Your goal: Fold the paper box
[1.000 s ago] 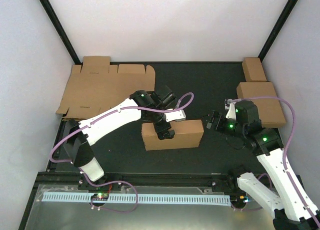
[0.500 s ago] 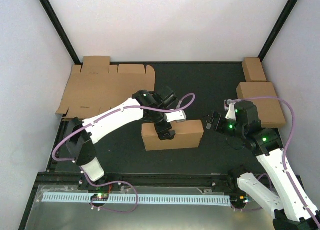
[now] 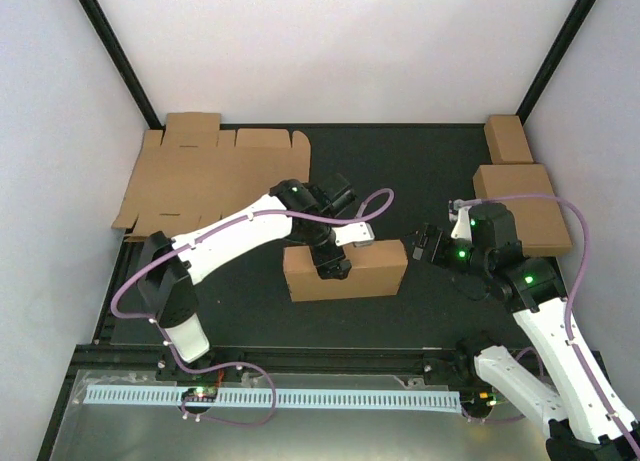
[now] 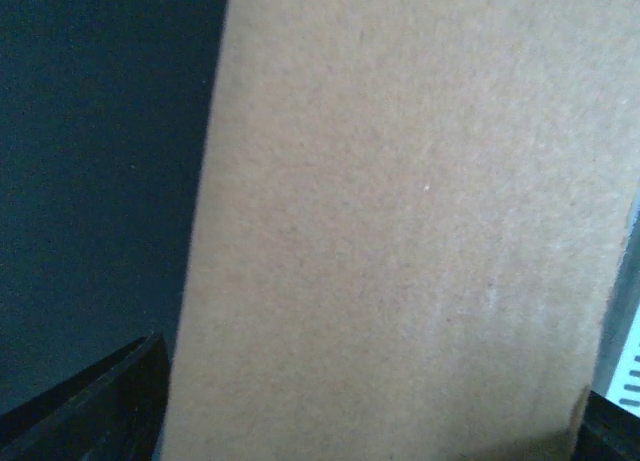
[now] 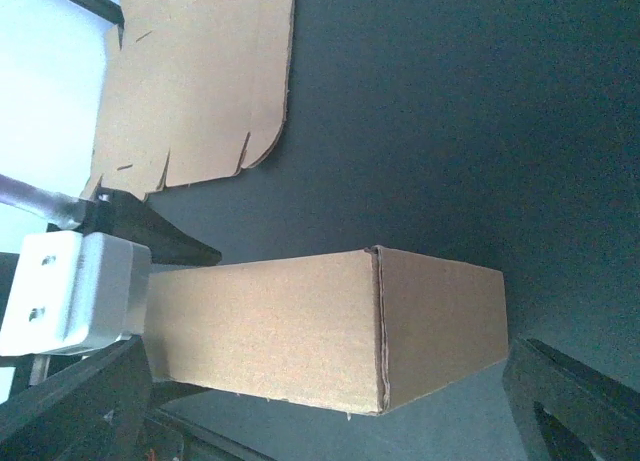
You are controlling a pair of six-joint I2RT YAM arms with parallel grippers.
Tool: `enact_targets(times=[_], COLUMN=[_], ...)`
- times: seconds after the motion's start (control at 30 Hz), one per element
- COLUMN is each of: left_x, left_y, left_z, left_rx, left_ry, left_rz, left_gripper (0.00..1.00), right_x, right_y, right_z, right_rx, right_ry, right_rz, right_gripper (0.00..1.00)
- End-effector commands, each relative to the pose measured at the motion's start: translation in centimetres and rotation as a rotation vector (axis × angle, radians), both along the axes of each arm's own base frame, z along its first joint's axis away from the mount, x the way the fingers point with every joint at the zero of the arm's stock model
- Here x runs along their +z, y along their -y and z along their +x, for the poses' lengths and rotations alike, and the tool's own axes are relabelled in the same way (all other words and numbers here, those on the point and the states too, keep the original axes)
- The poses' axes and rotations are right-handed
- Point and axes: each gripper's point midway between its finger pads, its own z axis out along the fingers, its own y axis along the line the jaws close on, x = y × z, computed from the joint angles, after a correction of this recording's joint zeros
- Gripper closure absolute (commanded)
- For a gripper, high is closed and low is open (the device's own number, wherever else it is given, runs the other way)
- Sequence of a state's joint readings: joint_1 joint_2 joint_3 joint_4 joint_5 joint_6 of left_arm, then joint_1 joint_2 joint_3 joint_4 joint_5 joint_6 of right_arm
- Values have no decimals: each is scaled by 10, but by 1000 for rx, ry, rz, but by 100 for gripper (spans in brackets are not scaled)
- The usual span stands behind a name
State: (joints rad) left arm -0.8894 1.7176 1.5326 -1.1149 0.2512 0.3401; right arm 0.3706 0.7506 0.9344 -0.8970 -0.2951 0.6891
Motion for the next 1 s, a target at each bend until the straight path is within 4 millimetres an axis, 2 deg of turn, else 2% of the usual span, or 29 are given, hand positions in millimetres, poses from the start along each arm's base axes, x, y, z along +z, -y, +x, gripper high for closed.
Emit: enact_targets(times=[0.0,0.1,0.17,0.37,0.57,0.73,0.83,0.97], left_x=[26,29,30,37,40,52,66,89], left_y=[5,4,3,5,3,-2,-9,-19], left_z=[1,-1,0,-2,-5,-4,-4,-8], left_rx=[-2,-5,-4,-9,8,44,76,100], left_ry=[15,23,31,34,28,84,137,205], left_rz=[-55,-66,-69,-96,-99,-117,-153,-231], left_gripper=[11,8,10,29,39,40,40,41], right_x=[2,2,1,1,3,7,18,31], right_y=[-2,-2,-2,-3,2,19,39,47], right_z=[0,0,1,1,1,3,5,5], right_rx=[11,13,11,9,-19,-99,-193,-237], right_ry=[21,19,16,13,10,10,41,67], right_rz=[8,10,10,15,3,-54,-111,-117], right_gripper=[0,0,0,0,0,0,0,0])
